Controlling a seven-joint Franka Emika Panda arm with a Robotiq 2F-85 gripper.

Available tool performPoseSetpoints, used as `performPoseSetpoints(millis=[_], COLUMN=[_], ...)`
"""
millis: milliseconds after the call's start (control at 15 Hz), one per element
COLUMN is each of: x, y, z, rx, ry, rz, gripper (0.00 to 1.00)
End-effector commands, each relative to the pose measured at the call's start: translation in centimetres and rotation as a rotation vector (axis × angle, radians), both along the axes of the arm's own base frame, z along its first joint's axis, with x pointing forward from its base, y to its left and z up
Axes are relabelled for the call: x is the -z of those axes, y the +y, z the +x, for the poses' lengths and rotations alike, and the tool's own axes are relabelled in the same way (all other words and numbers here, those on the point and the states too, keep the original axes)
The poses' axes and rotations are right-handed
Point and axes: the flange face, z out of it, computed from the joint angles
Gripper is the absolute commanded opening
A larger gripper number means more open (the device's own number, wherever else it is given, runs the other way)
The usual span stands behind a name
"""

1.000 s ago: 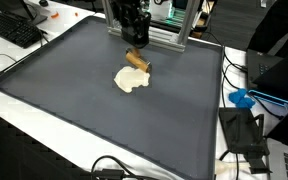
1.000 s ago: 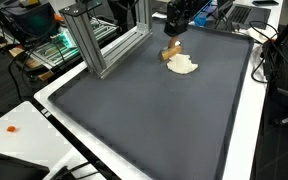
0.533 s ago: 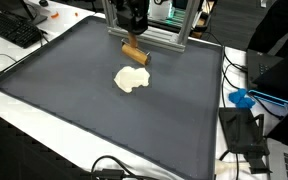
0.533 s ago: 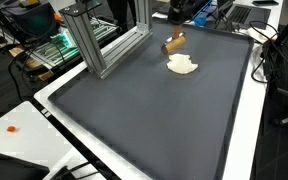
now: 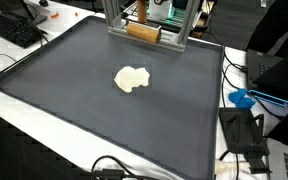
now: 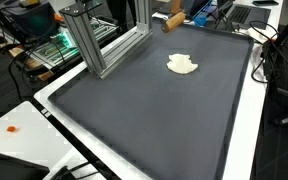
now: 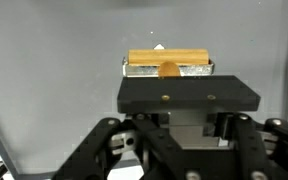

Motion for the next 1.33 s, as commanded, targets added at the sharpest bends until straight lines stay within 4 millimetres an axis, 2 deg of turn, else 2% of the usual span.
performPoseSetpoints(millis=[0,333,600,933,1267], x=[-1.7,-2.8,-2.9,-1.8,-0.3], y=[0.9,2.6,2.9,2.8,2.1], z=[-4.9,-10.2,-13.7,-16.9,-19.2], rx=[-0.096,-0.214,-0.261,-0.267,-0.267], ry=[-0.027,-0.054,-0.054,-0.037,-0.026], rz=[0.004,0.021,0.010,0.026,0.020], gripper=[0.34,0.34,0.34,0.34,0.34])
